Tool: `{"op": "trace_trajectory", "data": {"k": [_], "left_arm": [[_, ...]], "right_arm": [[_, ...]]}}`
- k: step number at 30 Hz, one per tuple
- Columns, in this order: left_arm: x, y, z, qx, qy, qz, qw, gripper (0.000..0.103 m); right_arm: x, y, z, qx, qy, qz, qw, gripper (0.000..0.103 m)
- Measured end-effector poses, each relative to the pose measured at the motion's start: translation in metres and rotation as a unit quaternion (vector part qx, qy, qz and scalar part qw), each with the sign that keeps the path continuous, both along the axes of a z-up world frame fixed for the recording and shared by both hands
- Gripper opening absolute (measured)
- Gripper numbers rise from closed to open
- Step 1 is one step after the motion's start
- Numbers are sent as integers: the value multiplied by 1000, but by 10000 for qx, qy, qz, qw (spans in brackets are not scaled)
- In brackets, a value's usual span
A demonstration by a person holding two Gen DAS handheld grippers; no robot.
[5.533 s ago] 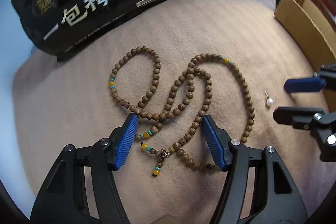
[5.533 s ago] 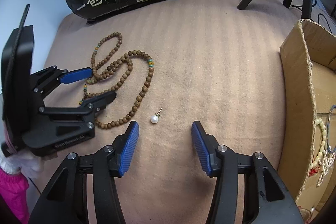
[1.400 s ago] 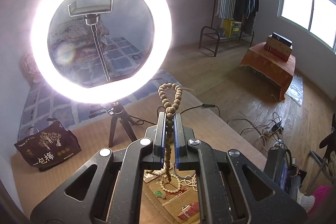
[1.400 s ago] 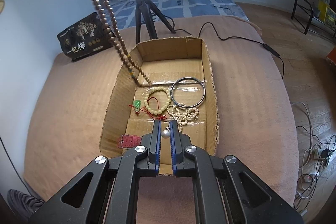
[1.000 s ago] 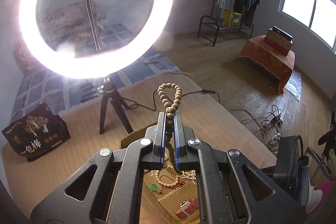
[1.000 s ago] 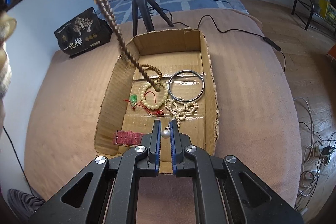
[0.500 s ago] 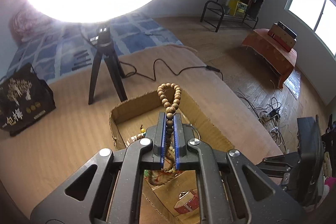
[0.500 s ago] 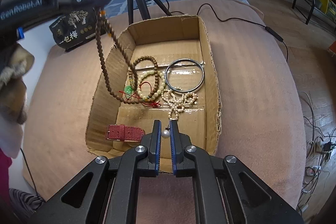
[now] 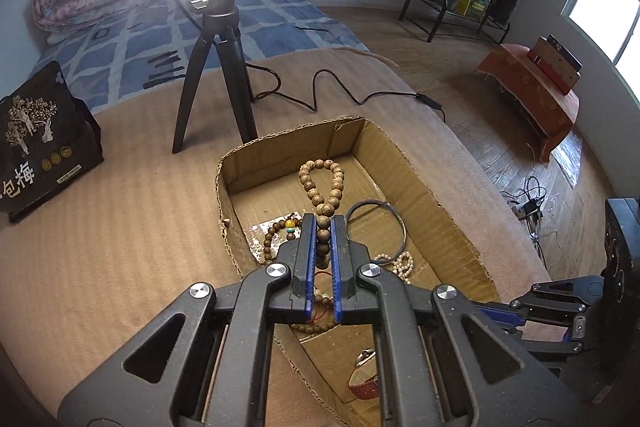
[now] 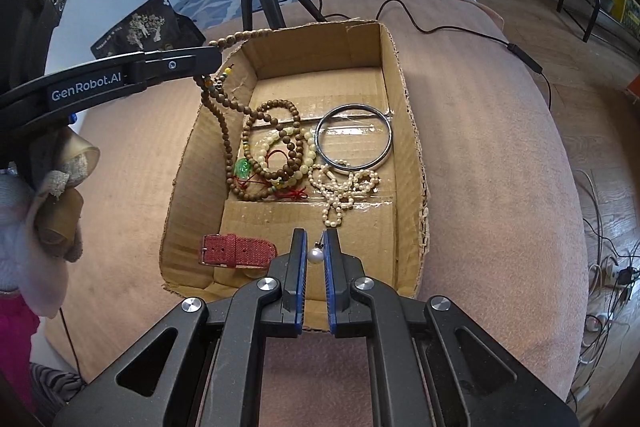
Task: Organize jewelry
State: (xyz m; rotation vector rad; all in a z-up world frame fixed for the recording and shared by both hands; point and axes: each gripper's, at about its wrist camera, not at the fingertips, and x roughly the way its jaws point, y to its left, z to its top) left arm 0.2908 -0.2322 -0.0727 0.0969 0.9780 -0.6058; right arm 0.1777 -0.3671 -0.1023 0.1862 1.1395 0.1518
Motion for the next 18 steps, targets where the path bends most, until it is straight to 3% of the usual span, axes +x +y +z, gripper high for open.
{"op": "trace_trajectory", "data": {"k": [4,6,8,9,11,13,18], "left_arm": [[-1,0,2,44,-6,-21,10000,5],[-2,-1,2,72,5,-31,10000,13],[-4,0,3,65,-6,-13,10000,52],[-6,1,4,52,-46,13,10000,57],[-9,2,6,42,-85,14,10000,59],[-10,4,7,60,-91,33,9999,59],[-19,9,14,21,-128,57,9999,59]], "right_arm": [[-1,1,2,-30,-43,-3,10000,7],[-2,2,4,-57,-75,-10,10000,7],[-2,2,5,-61,-61,-5,10000,7],[-3,2,5,-66,-55,-3,10000,9],[-4,4,7,-73,-87,-4,9999,30],[-6,5,11,-108,-179,-11,9998,39],[-11,8,20,-111,-298,-23,9995,39]]}}
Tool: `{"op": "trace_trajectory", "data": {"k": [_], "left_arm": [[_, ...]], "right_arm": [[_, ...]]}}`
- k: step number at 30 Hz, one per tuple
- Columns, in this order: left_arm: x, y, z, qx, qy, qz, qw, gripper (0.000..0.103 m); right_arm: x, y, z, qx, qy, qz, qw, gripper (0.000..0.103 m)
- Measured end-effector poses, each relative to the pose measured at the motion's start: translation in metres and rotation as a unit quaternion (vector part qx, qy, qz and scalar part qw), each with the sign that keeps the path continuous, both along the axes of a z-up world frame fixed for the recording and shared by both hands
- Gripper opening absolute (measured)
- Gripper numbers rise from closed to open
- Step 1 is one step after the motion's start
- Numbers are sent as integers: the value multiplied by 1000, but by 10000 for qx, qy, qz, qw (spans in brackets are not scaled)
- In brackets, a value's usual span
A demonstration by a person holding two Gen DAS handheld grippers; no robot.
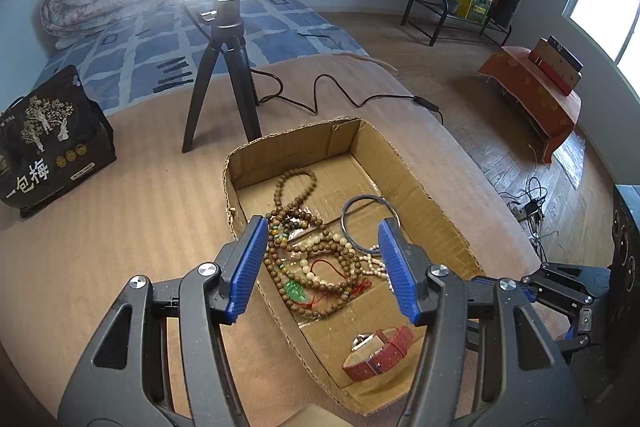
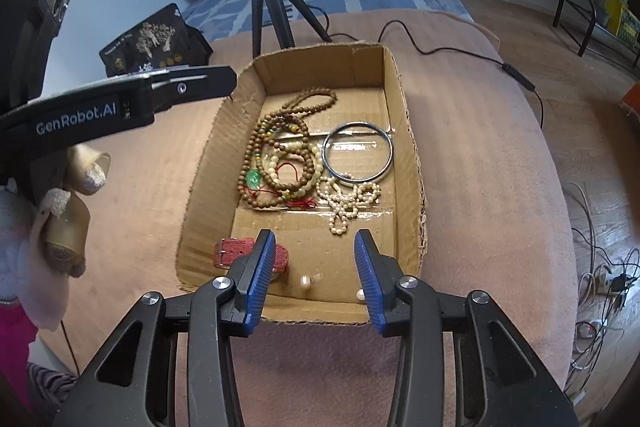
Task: Organize jewelry
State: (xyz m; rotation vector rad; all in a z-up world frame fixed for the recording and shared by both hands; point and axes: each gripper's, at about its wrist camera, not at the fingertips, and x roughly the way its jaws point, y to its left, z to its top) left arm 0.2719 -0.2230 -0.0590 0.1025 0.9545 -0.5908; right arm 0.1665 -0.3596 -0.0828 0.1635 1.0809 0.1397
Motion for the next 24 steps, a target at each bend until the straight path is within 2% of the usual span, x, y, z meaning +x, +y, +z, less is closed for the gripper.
{"op": "trace_trajectory", "data": {"k": [14,24], "left_arm": [[-55,23,38,-111,-342,64,9993,59],[-107,64,65,-203,-574,251,9978,59]], "right_arm": [[-29,6,37,-62,-400,-168,9990,39],[-55,12,69,-287,-842,-277,9956,39]]}}
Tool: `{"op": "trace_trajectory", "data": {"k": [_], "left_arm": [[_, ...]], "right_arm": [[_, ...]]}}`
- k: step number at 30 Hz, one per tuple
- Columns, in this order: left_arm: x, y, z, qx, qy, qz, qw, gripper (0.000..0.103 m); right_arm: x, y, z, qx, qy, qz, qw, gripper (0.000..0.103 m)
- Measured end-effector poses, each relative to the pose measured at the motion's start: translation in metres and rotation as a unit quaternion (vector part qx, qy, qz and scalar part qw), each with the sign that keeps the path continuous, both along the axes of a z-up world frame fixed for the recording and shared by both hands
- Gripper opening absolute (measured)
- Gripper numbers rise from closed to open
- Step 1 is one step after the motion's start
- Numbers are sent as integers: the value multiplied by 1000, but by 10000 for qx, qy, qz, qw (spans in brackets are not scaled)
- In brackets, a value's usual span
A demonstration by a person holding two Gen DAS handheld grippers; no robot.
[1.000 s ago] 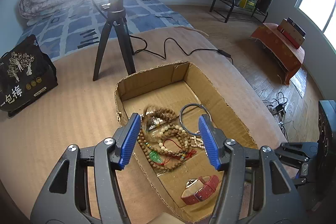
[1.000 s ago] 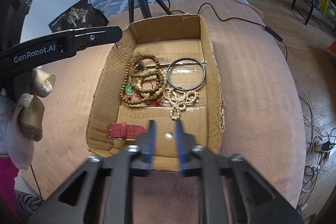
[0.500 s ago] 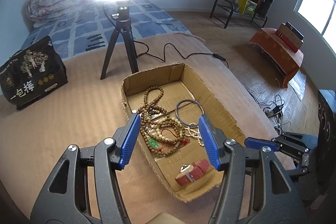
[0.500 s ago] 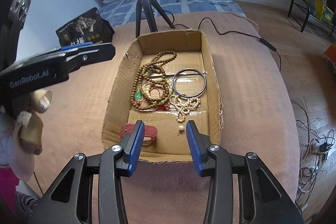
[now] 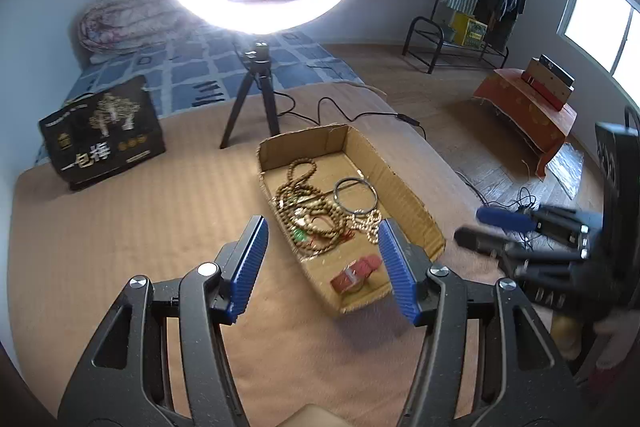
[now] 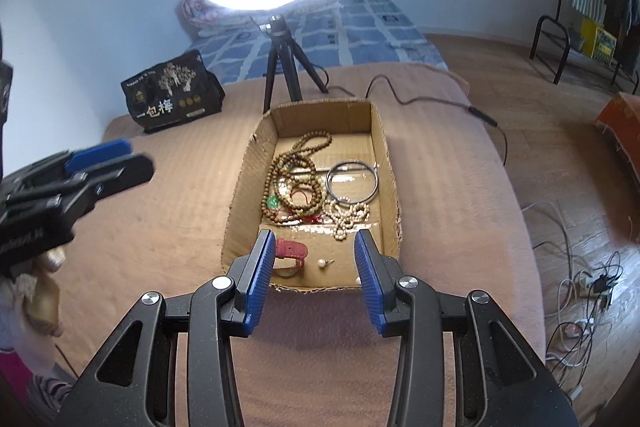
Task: Organize jewelry
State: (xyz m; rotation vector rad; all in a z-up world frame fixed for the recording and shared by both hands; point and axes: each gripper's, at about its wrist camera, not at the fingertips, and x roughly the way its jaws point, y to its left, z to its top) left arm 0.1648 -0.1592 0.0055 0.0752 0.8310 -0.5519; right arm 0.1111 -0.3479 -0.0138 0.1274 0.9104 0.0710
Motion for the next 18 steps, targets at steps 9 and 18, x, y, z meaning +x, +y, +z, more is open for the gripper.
{"op": "trace_trajectory", "data": {"k": [9,18], "left_arm": [[-54,37,5,36,-139,270,9995,66],[-98,62,5,9,-375,448,9983,81]], "right_arm": [[-22,15,18,-158,-320,79,9993,40],[-42,26,22,-240,-568,-6,9981,66]]}}
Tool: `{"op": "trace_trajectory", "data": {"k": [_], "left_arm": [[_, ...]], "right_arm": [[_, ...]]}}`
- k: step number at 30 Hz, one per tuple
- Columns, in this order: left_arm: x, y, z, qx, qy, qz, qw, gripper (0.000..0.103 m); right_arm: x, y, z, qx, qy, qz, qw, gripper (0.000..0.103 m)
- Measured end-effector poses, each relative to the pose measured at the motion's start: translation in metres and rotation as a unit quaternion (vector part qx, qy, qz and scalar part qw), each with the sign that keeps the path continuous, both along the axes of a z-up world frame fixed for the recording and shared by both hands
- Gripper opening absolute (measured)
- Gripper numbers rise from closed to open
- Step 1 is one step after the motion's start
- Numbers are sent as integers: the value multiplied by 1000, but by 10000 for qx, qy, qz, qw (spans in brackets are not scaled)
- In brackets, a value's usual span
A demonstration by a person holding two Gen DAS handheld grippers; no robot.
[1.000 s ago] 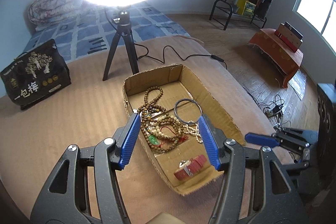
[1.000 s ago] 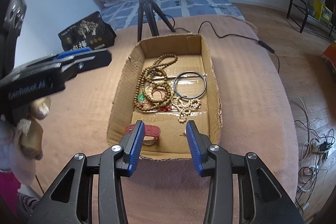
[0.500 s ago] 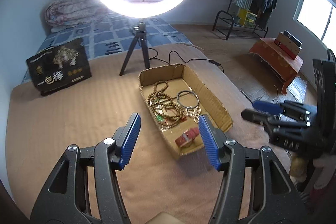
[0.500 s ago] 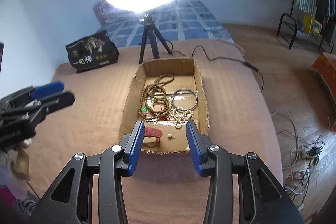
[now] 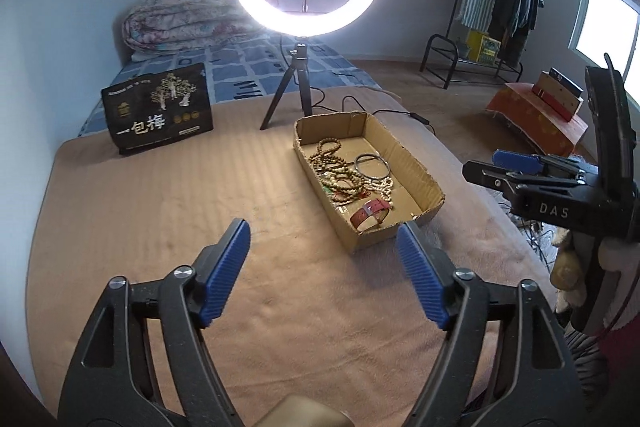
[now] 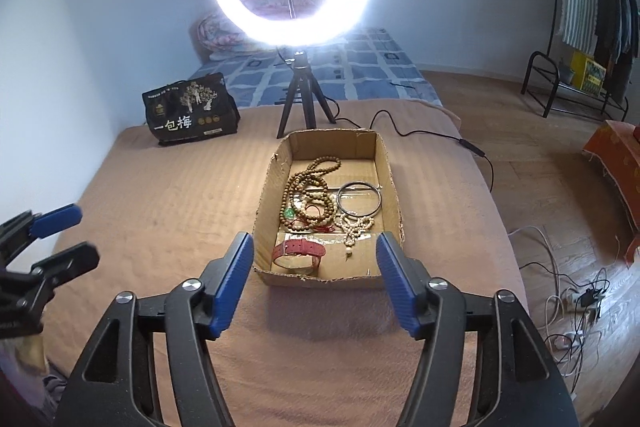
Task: Organize jewelry
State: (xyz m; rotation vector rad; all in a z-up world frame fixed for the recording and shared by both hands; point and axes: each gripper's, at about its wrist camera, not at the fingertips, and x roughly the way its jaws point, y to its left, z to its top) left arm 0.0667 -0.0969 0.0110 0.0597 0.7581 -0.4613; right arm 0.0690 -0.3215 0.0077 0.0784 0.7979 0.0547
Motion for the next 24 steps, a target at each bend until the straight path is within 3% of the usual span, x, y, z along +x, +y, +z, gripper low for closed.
{"op": "trace_trajectory", "data": {"k": [8,24], "left_arm": [[-5,9,-6,238,16,402,9989,86],[-9,7,-12,867,-238,701,9935,88]], "right_arm": [[-9,9,-4,-263,-186,-177,9993,80],[-3,15,-8,-411,-246,-270,9985,80]]}}
